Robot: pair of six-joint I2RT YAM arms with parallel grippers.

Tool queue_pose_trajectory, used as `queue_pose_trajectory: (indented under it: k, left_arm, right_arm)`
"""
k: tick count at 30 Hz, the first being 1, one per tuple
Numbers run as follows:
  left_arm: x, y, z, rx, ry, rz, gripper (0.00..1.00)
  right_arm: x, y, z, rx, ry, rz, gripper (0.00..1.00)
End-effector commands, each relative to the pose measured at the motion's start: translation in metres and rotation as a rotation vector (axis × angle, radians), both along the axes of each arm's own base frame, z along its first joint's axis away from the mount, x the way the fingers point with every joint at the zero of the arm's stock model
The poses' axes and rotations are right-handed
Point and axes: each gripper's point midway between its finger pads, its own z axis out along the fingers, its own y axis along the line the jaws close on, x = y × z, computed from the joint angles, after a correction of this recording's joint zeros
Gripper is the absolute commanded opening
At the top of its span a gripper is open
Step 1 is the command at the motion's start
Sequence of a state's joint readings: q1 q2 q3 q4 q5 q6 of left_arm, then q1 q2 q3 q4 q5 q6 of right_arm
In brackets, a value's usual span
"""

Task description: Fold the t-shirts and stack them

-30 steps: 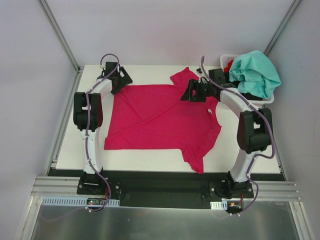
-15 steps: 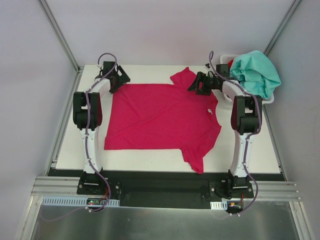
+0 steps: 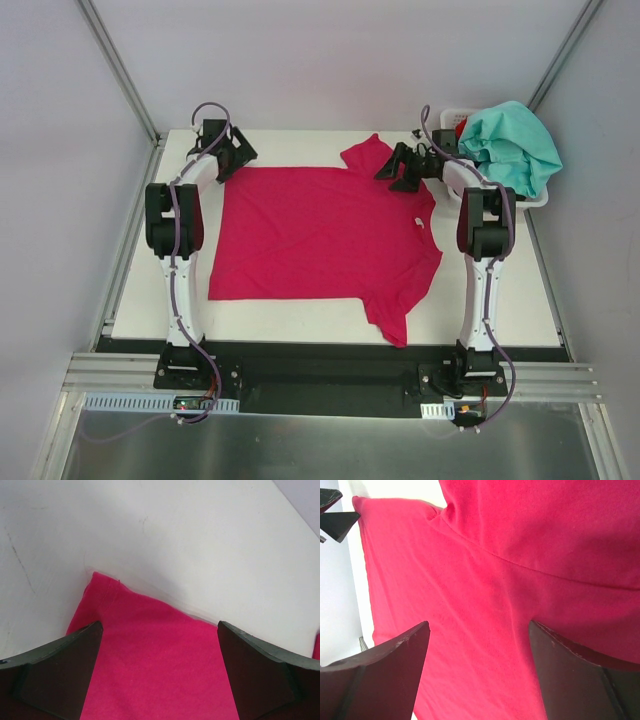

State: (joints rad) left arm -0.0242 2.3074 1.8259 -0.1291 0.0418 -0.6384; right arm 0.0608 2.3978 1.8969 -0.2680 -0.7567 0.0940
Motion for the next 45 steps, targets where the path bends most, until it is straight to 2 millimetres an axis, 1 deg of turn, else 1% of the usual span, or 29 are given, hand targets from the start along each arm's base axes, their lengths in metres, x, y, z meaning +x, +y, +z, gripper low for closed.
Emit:
queue_pose_trajectory:
  k: [1, 3, 9, 16, 19, 22, 23, 24, 25, 26, 27, 28, 29, 30, 31, 32, 33, 34, 35, 36, 37, 38, 39, 40, 41, 42, 43, 44, 45]
  left_arm:
    - [0.015, 0.009, 0.009, 0.018, -0.039, 0.010, 0.99]
    - [0.017, 0.008, 0.005, 0.012, -0.036, 0.010, 0.99]
    - [0.024, 0.010, 0.003, 0.017, -0.045, 0.017, 0.99]
    - [0.029, 0.014, 0.001, 0.019, -0.048, 0.021, 0.99]
    - [0.030, 0.013, -0.002, 0.016, -0.045, 0.022, 0.99]
    - [0.029, 0.013, 0.002, 0.009, -0.049, 0.026, 0.99]
    - [0.027, 0.013, 0.011, 0.005, -0.060, 0.029, 0.99]
    - [0.025, 0.012, 0.018, 0.000, -0.066, 0.030, 0.99]
    - [0.023, 0.012, 0.028, -0.003, -0.078, 0.030, 0.99]
    - [0.019, 0.014, 0.049, 0.010, -0.110, 0.031, 0.99]
    - [0.017, 0.012, 0.060, 0.025, -0.130, 0.026, 0.99]
    - [0.015, 0.011, 0.072, 0.042, -0.149, 0.017, 0.99]
    - [0.010, 0.002, 0.095, 0.062, -0.187, -0.015, 0.99]
    - [0.006, -0.001, 0.105, 0.067, -0.198, -0.027, 0.99]
    - [0.000, -0.004, 0.114, 0.064, -0.201, -0.027, 0.99]
    - [-0.014, -0.008, 0.125, 0.055, -0.198, -0.034, 0.99]
    - [-0.024, -0.016, 0.129, 0.042, -0.192, -0.050, 0.99]
    - [-0.036, -0.019, 0.149, 0.032, -0.216, -0.045, 0.99]
    - [-0.053, -0.022, 0.130, 0.031, -0.164, -0.047, 0.99]
    - [-0.068, -0.033, 0.125, 0.013, -0.129, -0.069, 0.99]
    - [-0.087, -0.037, 0.114, -0.009, -0.084, -0.067, 0.99]
    - [-0.100, -0.042, 0.105, -0.019, -0.050, -0.072, 0.99]
    - [-0.114, -0.056, 0.097, -0.042, -0.021, -0.101, 0.99]
    - [-0.137, -0.060, 0.081, -0.054, 0.029, -0.100, 0.99]
    - [-0.150, -0.066, 0.072, -0.054, 0.054, -0.108, 0.99]
    - [-0.163, -0.071, 0.064, -0.051, 0.078, -0.115, 0.99]
    - [-0.186, -0.080, 0.051, -0.039, 0.113, -0.138, 0.99]
    - [-0.197, -0.085, 0.045, -0.038, 0.130, -0.148, 0.99]
    - [-0.208, -0.086, 0.039, -0.032, 0.147, -0.153, 0.99]
  right_arm:
    - [0.015, -0.003, 0.024, 0.047, -0.051, 0.005, 0.84]
    - [0.016, -0.005, 0.024, 0.042, -0.051, 0.000, 0.84]
    - [0.025, -0.004, 0.034, 0.056, -0.070, 0.003, 0.86]
    - [0.031, -0.007, 0.032, 0.061, -0.070, -0.006, 0.88]
    - [0.030, -0.007, 0.030, 0.065, -0.072, 0.002, 0.88]
    - [0.026, -0.006, 0.038, 0.076, -0.081, 0.017, 0.90]
    - [0.024, -0.005, 0.042, 0.080, -0.084, 0.020, 0.91]
    - [0.018, -0.004, 0.055, 0.082, -0.099, 0.025, 0.91]
    - [0.014, -0.002, 0.062, 0.083, -0.110, 0.035, 0.91]
    - [0.009, 0.002, 0.072, 0.074, -0.137, 0.054, 0.91]
    - [-0.001, 0.004, 0.088, 0.067, -0.158, 0.064, 0.92]
    - [-0.007, 0.005, 0.096, 0.058, -0.170, 0.068, 0.92]
    - [-0.016, 0.012, 0.101, 0.053, -0.167, 0.088, 0.92]
    - [-0.022, 0.015, 0.106, 0.048, -0.167, 0.096, 0.92]
    - [-0.034, 0.015, 0.118, 0.028, -0.171, 0.088, 0.91]
    - [-0.045, 0.022, 0.119, 0.026, -0.162, 0.100, 0.91]
    - [-0.053, 0.025, 0.126, 0.025, -0.175, 0.109, 0.92]
    - [-0.070, 0.024, 0.127, 0.008, -0.166, 0.101, 0.92]
    - [-0.079, 0.029, 0.132, 0.005, -0.176, 0.108, 0.92]
    - [-0.088, 0.029, 0.131, 0.002, -0.167, 0.107, 0.92]
    - [-0.096, 0.029, 0.141, -0.006, -0.181, 0.096, 0.92]
    - [-0.110, 0.029, 0.128, -0.011, -0.137, 0.098, 0.92]
    - [-0.117, 0.029, 0.125, -0.014, -0.121, 0.099, 0.92]
    - [-0.125, 0.029, 0.122, -0.019, -0.103, 0.098, 0.92]
    - [-0.141, 0.027, 0.111, -0.025, -0.061, 0.098, 0.92]
    - [-0.149, 0.025, 0.108, -0.031, -0.048, 0.096, 0.92]
    - [-0.159, 0.024, 0.101, -0.045, -0.030, 0.094, 0.92]
    - [-0.172, 0.026, 0.106, -0.052, -0.035, 0.101, 0.92]
    - [-0.189, 0.023, 0.089, -0.071, 0.012, 0.101, 0.92]
